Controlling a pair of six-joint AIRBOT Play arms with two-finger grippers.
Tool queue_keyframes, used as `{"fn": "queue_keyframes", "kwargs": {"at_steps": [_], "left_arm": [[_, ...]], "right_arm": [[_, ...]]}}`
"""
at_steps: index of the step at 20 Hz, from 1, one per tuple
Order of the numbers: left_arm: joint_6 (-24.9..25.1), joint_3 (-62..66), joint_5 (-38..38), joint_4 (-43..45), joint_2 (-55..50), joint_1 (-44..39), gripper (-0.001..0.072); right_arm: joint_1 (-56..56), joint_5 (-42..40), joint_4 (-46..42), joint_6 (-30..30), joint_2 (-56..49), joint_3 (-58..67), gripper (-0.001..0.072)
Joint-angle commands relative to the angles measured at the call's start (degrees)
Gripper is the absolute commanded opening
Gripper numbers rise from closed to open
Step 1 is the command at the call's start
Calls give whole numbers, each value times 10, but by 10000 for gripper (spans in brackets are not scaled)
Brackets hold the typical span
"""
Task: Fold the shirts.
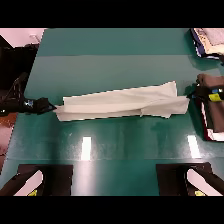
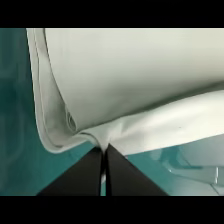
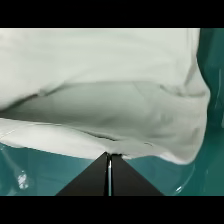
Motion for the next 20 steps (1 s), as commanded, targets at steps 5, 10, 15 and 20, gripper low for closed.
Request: {"fn": "queue_keyframes", "kwargs": {"at_steps": [5,10,15,20], "left_arm": [[0,6,122,-40,-70,1,24],[-1,29,186,-65,-104,1,237],[-11,48,210,-118,-106,1,577],[26,57,96,-118,-106,1,22]], "right_arm": [[45,-35,2,1,-165,111,16],[65,-92,15,9,-246,168,28],[51,-63,120,5,-315,229,556],[-19,61,108,-44,-323,240,556]]}}
